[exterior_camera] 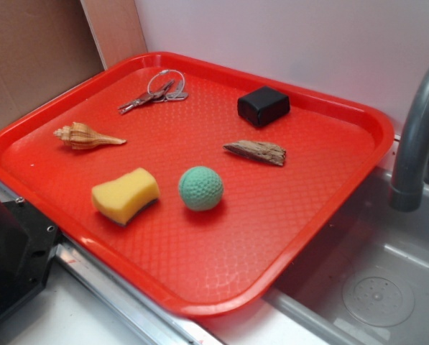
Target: Grab the shell.
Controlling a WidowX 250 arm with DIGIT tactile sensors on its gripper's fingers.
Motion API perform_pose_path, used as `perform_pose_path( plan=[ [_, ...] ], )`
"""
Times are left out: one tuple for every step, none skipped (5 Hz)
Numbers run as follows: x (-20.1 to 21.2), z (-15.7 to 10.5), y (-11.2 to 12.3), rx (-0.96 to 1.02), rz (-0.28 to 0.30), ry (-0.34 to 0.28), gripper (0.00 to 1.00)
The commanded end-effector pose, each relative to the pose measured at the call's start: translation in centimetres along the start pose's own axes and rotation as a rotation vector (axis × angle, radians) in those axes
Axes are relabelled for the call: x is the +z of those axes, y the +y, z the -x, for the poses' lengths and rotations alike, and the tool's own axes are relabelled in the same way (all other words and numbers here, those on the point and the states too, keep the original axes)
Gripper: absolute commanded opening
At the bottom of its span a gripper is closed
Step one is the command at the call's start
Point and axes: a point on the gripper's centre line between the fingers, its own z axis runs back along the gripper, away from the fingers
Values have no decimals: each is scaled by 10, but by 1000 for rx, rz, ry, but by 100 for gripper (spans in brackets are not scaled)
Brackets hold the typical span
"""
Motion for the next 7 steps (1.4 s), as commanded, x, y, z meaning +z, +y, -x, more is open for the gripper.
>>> perform_pose_path(
  plan=[
    [0,0,0,0,0,0,100],
    [-22,-38,10,-30,-36,40,100],
    [-33,-63,14,-49,-60,36,100],
    [-41,-86,14,-241,-82,53,100],
    [-84,-75,36,-486,-24,182,100],
    [-117,-55,45,-734,33,241,100],
    [-123,-53,56,-984,31,243,100]
  ],
)
